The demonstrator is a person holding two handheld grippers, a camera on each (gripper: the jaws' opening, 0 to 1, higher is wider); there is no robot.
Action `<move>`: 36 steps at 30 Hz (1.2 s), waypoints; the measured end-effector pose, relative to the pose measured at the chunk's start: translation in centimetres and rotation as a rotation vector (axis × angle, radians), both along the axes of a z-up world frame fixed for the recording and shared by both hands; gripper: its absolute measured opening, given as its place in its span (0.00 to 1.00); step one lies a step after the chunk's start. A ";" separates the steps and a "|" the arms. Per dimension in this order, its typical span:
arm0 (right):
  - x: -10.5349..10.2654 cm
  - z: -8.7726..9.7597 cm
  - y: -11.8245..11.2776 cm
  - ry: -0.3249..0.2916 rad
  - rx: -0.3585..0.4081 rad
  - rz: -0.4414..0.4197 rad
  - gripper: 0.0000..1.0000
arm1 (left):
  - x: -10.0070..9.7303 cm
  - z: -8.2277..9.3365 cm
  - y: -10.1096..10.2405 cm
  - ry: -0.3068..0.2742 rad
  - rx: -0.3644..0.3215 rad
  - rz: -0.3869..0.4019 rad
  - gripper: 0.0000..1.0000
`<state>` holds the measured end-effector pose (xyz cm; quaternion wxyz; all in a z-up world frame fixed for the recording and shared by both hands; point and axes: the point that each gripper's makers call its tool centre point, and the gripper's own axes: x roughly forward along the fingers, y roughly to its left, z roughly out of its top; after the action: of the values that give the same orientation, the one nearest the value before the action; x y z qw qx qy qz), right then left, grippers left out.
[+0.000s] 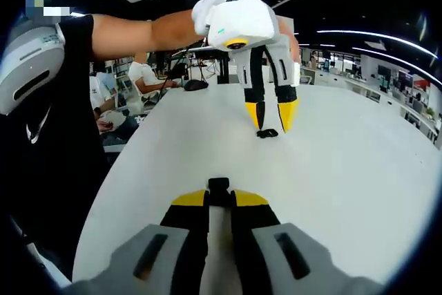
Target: Snap the two parts of the plastic buckle together until the buckle closes and remains connected.
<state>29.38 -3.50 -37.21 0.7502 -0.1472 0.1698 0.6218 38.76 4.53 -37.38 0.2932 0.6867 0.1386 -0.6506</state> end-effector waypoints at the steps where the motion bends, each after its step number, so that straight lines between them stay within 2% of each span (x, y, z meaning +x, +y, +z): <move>1: 0.0 0.0 0.0 0.000 0.000 -0.001 0.10 | 0.0 0.0 0.0 0.006 0.002 0.001 0.19; 3: 0.1 0.0 0.0 0.000 0.001 -0.002 0.10 | -0.1 -0.1 -0.2 0.026 0.001 0.010 0.18; 10: 0.1 0.0 0.0 0.000 0.001 -0.003 0.10 | 0.0 -0.2 0.0 0.032 0.027 0.006 0.16; 12: 0.1 0.0 -0.1 0.000 0.001 -0.003 0.10 | -0.9 -0.3 0.0 0.107 0.026 0.049 0.16; 14: 0.1 0.0 -0.1 0.000 0.001 -0.004 0.10 | -0.7 -0.3 0.1 0.127 0.031 0.077 0.15; 16: 0.1 0.0 -0.1 0.000 0.001 -0.004 0.10 | -0.7 -0.4 0.3 0.170 0.034 0.129 0.15; 19: 0.0 -0.1 -0.1 0.001 0.002 -0.005 0.10 | -0.8 -0.4 0.0 0.250 -0.013 0.178 0.14; 25: 0.0 -0.1 -0.1 0.001 0.001 -0.004 0.10 | -0.4 -0.3 0.3 0.347 -0.094 0.258 0.15; 28: 0.0 -0.1 -0.1 0.002 0.002 -0.004 0.10 | 0.5 -0.1 0.2 0.366 -0.157 0.292 0.14; 29: 0.0 -0.1 -0.1 0.002 0.003 -0.004 0.10 | 0.4 -0.1 0.2 0.390 -0.167 0.304 0.14; 31: 0.0 -0.1 -0.1 0.004 0.005 -0.004 0.10 | 0.5 -0.1 0.4 0.402 -0.179 0.315 0.14; 36: 0.0 -0.1 0.0 0.007 0.007 -0.004 0.10 | -1.1 -0.2 -0.2 0.502 -0.239 0.333 0.15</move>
<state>29.42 -3.55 -37.27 0.7513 -0.1422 0.1706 0.6215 37.65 4.33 -37.57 0.4309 0.4336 0.2395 -0.7543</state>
